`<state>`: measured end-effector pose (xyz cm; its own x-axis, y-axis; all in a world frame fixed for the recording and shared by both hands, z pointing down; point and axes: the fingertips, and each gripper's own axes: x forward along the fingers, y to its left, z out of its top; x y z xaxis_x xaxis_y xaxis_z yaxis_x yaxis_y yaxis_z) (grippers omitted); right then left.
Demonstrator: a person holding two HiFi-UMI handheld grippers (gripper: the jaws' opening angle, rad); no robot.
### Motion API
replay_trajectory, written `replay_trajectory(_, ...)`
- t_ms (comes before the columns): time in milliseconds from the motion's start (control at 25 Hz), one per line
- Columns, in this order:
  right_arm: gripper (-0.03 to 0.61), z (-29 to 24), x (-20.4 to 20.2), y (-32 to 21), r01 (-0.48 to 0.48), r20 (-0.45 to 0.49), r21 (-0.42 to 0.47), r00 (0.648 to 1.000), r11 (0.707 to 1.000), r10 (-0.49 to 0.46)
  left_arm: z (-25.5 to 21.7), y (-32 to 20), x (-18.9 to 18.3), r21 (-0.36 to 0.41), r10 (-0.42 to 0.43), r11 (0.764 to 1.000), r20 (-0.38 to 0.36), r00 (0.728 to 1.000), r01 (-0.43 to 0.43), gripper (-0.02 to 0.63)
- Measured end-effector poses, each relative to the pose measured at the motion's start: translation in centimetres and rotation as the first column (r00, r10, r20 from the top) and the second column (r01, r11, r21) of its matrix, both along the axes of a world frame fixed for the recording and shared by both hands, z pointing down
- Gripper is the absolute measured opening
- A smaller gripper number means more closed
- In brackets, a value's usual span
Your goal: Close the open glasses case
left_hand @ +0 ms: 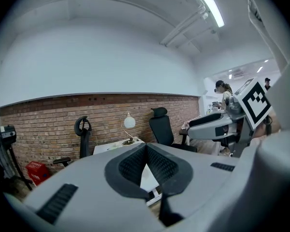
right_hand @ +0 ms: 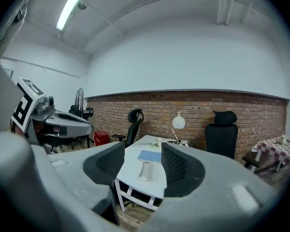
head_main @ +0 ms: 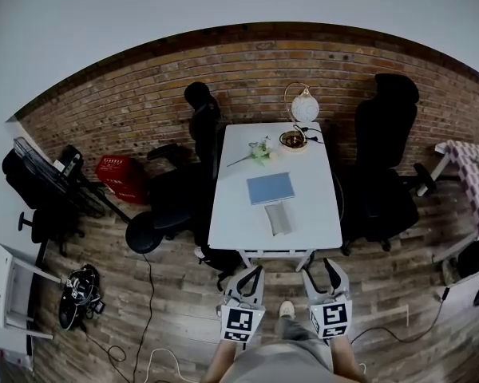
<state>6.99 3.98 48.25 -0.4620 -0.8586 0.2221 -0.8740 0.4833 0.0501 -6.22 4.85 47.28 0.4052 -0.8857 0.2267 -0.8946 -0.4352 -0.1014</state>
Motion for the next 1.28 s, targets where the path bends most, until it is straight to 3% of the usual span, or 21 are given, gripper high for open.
replay_trajectory(680,0.239,-0.2,3.1,-11.7,0.053,0.016,-0.010,0.998,0.999,-0.053,-0.3,-10.8,3.3,-0.013,-0.042,0.999,0.026,0.999,0.042,0.003)
replay_trajectory(1280,0.239,0.5,2.6,-18.7,0.117,0.010,-0.019,0.993,0.993,-0.117,0.8,-16.9,3.1,-0.043,-0.096,0.994,0.020,0.995,0.097,0.003)
